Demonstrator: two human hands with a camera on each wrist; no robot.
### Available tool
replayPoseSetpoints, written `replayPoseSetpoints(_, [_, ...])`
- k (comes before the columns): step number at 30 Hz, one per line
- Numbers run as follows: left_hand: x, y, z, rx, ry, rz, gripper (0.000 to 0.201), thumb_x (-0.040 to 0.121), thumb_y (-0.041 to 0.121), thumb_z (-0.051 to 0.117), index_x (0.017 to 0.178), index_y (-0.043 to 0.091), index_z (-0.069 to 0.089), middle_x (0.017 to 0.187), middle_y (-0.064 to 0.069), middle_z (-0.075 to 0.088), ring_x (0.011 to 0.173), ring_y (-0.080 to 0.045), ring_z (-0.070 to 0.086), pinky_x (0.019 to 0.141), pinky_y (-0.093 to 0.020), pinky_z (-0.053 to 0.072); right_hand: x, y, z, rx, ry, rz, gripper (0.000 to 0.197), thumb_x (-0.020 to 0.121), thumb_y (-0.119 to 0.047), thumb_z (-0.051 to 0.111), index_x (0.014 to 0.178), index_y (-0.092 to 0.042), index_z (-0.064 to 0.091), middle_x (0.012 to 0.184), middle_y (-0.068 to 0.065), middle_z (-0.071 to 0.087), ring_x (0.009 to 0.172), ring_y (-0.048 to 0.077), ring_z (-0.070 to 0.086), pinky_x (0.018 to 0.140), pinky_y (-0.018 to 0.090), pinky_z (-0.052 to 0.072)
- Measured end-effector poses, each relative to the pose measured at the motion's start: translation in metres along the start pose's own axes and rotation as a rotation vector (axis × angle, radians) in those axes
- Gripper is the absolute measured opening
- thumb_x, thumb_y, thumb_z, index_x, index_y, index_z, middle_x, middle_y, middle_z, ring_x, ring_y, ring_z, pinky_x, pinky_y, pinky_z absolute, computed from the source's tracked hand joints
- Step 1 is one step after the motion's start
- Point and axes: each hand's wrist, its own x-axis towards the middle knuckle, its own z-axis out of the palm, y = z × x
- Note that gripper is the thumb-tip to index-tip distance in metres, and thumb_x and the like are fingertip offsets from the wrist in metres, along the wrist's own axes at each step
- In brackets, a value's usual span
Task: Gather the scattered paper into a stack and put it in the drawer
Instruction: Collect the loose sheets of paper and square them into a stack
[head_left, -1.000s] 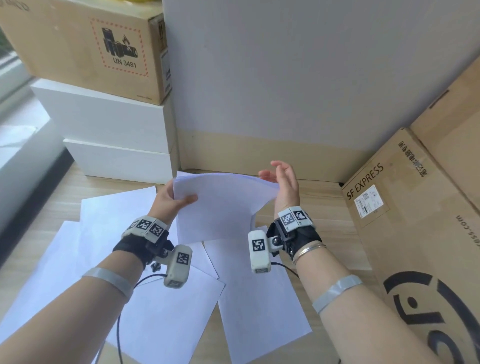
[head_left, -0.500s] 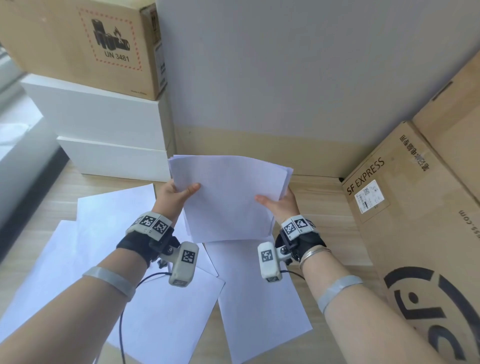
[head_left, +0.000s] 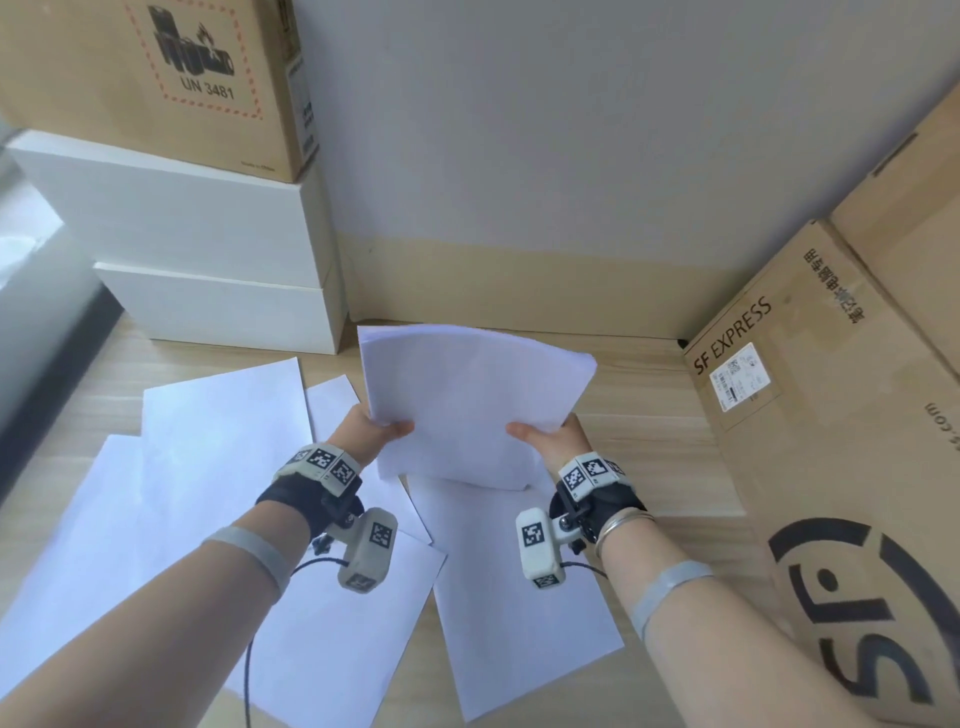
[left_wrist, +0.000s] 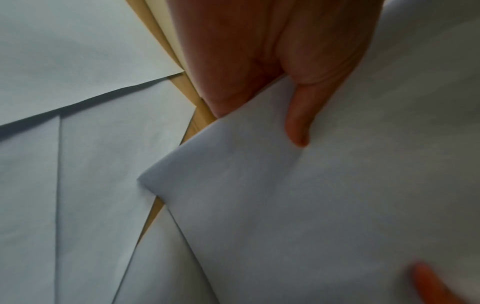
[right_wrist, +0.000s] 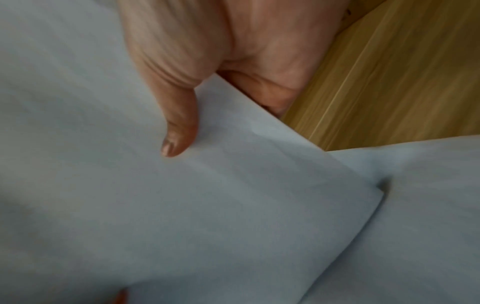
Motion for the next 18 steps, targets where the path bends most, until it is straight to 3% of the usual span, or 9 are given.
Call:
replayPoseSetpoints(2, [0.001, 0.003, 0.003, 0.088, 0.045, 0.043, 0.028, 0.079, 0.001, 0.068, 0.107, 0.0, 0.062, 0.103, -0.012, 0.061, 0.097, -0.028, 0.058, 0.099, -0.042, 0.045, 0.001, -0.003, -0.003, 0.022, 0.027, 0.005, 0.028, 0.075, 0.002, 0.073, 0.069, -0.021, 0.058, 0.094, 0.008, 0.064, 0.089, 0.018, 0.06, 0.09, 0.038, 0.05])
replayPoseSetpoints(3, [-0.001, 0.005, 0.004, 0.091, 0.038, 0.064, 0.025, 0.08, -0.001, 0.067, 0.104, 0.004, 0.063, 0.099, -0.01, 0.062, 0.093, -0.025, 0.058, 0.095, -0.04, 0.045, 0.001, -0.004, -0.005, 0.035, 0.028, 0.008, 0.028, 0.075, 0.002, 0.072, 0.07, -0.021, 0.058, 0.092, 0.007, 0.064, 0.085, 0.018, 0.06, 0.087, 0.036, 0.05])
replayPoseSetpoints(6, [-0.006, 0.007, 0.0, -0.014, -0.068, 0.079, 0.031, 0.069, -0.006, 0.073, 0.087, 0.017, 0.065, 0.085, 0.001, 0.071, 0.08, -0.015, 0.066, 0.087, -0.036, 0.047, 0.0, -0.004, -0.011, 0.039, -0.012, 0.006, 0.03, 0.075, 0.006, 0.071, 0.07, -0.02, 0.057, 0.08, -0.002, 0.063, 0.071, 0.009, 0.059, 0.077, 0.029, 0.049])
replayPoseSetpoints(8, [-0.007, 0.002, -0.003, -0.046, -0.126, 0.03, 0.031, 0.059, 0.003, 0.073, 0.085, 0.019, 0.068, 0.082, 0.006, 0.075, 0.08, -0.011, 0.07, 0.086, -0.034, 0.048, -0.001, 0.0, -0.01, 0.007, -0.026, 0.02, 0.032, 0.074, 0.007, 0.072, 0.071, -0.021, 0.058, 0.084, 0.001, 0.065, 0.076, 0.014, 0.062, 0.081, 0.031, 0.048])
replayPoseSetpoints(10, [-0.006, 0.0, -0.001, 0.066, -0.145, 0.004, 0.036, 0.061, 0.009, 0.072, 0.095, 0.015, 0.066, 0.098, -0.006, 0.07, 0.094, -0.022, 0.064, 0.094, -0.039, 0.046, -0.003, 0.006, -0.005, -0.012, -0.028, 0.031, 0.031, 0.073, 0.005, 0.074, 0.073, -0.023, 0.059, 0.094, 0.007, 0.065, 0.089, 0.02, 0.062, 0.088, 0.039, 0.05])
replayPoseSetpoints(13, [-0.001, -0.004, 0.004, 0.308, -0.058, 0.05, 0.038, 0.083, 0.004, 0.064, 0.119, 0.0, 0.056, 0.119, -0.019, 0.06, 0.104, -0.025, 0.054, 0.1, -0.04, 0.041, -0.002, 0.008, -0.002, 0.003, -0.011, 0.024, 0.029, 0.074, 0.001, 0.073, 0.074, -0.024, 0.059, 0.098, 0.007, 0.064, 0.093, 0.02, 0.06, 0.088, 0.044, 0.05])
replayPoseSetpoints(15, [0.0, -0.006, 0.004, 0.287, -0.017, 0.062, 0.035, 0.086, 0.004, 0.061, 0.12, -0.002, 0.055, 0.121, -0.023, 0.06, 0.107, -0.029, 0.055, 0.103, -0.045, 0.042, 0.0, 0.008, -0.002, 0.023, 0.012, 0.001, 0.031, 0.075, 0.003, 0.072, 0.072, -0.024, 0.058, 0.095, 0.008, 0.064, 0.091, 0.019, 0.059, 0.09, 0.041, 0.048])
replayPoseSetpoints(18, [-0.002, -0.011, 0.006, 0.251, -0.027, 0.019, 0.048, 0.076, 0.015, 0.066, 0.12, -0.001, 0.055, 0.122, -0.024, 0.06, 0.112, -0.034, 0.055, 0.103, -0.049, 0.041, 0.002, 0.015, -0.002, -0.015, 0.027, 0.043, 0.026, 0.074, -0.003, 0.075, 0.07, -0.024, 0.059, 0.089, 0.003, 0.065, 0.091, 0.02, 0.06, 0.087, 0.044, 0.05])
